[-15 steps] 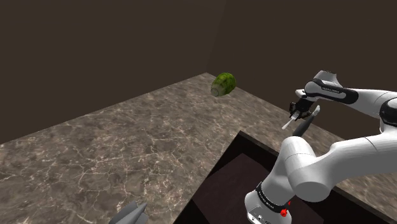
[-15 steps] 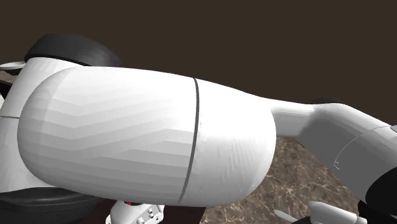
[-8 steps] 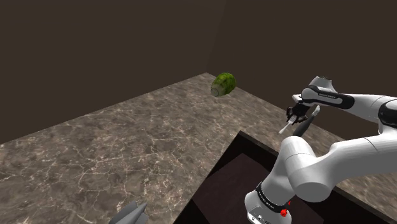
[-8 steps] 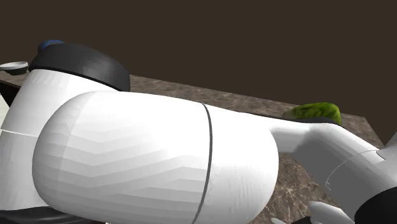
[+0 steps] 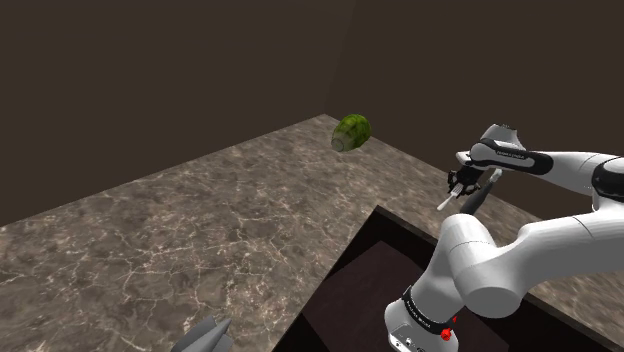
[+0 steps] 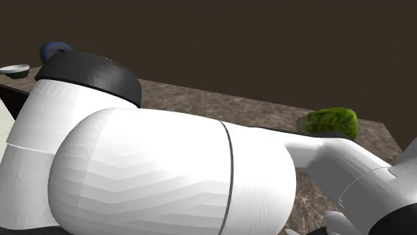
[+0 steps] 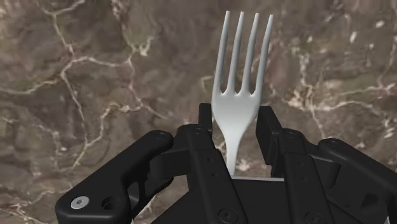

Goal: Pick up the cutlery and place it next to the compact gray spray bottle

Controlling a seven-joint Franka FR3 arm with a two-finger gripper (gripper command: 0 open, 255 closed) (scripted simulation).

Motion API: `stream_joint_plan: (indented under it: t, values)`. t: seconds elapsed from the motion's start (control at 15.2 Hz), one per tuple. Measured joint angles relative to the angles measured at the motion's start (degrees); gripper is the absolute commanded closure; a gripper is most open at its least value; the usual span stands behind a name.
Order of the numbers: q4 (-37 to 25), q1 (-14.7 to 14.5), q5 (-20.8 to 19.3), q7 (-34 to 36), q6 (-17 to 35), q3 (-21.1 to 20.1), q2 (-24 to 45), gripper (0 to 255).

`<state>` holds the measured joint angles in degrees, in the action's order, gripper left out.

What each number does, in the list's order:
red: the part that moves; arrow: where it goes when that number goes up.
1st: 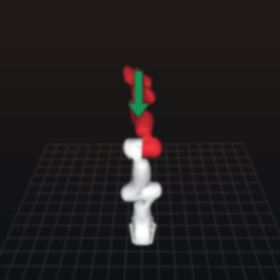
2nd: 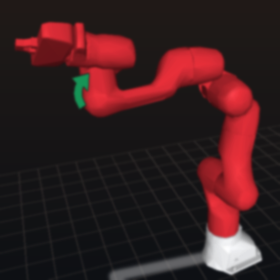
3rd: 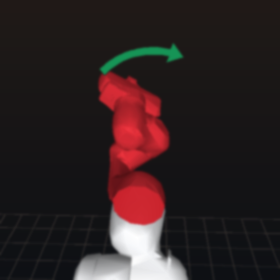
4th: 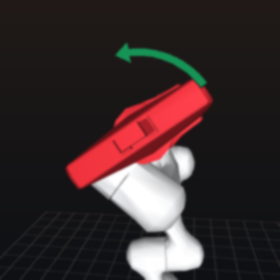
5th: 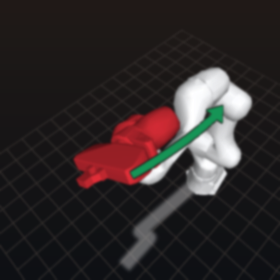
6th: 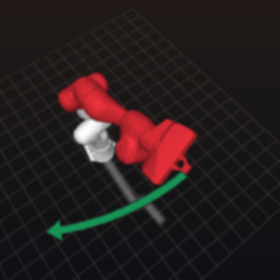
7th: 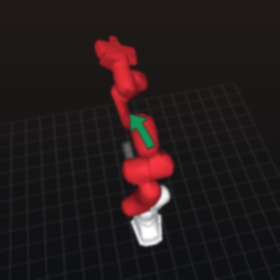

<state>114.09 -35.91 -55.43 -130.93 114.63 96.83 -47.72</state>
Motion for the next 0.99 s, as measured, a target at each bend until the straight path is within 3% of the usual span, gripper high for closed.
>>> stream_joint_plan:
  t: [0.13, 0.2, 0.59, 0.99]
  values:
    - [0.0, 0.1, 0.0, -0.1, -0.1, 0.0, 0.0, 255]
    - [0.0, 0.1, 0.0, -0.1, 0.0, -0.1, 0.0, 0]
    - [0.1, 0.4, 0.0, -0.2, -0.1, -0.2, 0.0, 0]
    - [-1.1, 2.9, 3.7, -1.6, -4.3, -4.9, 1.7, 0]
